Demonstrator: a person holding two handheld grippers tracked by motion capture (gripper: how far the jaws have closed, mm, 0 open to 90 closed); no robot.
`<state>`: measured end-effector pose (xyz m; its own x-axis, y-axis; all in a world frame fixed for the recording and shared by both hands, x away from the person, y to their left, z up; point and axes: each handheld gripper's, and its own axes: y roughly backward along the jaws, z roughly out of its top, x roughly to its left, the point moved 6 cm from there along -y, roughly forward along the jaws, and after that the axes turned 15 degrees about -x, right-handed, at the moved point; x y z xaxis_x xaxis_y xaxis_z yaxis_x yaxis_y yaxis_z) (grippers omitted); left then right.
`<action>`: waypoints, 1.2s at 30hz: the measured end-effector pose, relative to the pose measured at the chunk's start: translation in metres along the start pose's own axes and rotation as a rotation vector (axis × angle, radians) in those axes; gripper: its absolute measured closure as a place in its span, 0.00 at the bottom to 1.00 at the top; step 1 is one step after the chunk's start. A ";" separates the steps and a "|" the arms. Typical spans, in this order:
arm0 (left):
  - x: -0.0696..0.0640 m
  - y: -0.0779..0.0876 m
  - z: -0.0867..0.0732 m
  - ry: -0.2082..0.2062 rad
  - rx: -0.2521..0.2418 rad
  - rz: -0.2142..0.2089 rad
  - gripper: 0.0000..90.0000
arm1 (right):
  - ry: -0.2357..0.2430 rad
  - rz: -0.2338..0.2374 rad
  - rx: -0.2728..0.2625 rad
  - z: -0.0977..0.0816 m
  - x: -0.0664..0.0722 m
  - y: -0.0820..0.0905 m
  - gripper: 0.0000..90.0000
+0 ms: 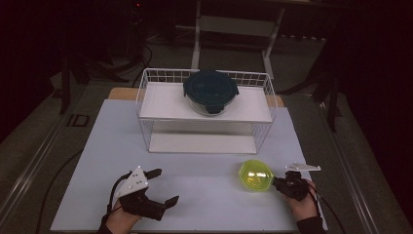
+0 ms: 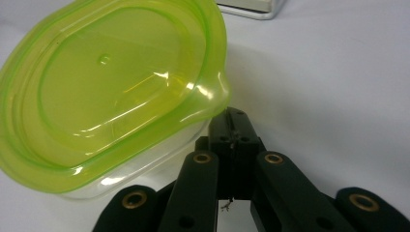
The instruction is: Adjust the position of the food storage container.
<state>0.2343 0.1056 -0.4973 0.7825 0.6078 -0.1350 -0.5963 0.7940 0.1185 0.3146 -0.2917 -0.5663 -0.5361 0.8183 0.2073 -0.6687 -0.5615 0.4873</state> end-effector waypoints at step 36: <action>0.000 -0.001 -0.001 -0.002 0.006 -0.001 0.00 | 0.018 0.075 0.023 0.010 0.028 -0.026 1.00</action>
<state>0.2345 0.1046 -0.4989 0.7835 0.6071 -0.1329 -0.5945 0.7944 0.1244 0.3216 -0.2530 -0.5646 -0.5933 0.7719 0.2284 -0.6149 -0.6177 0.4902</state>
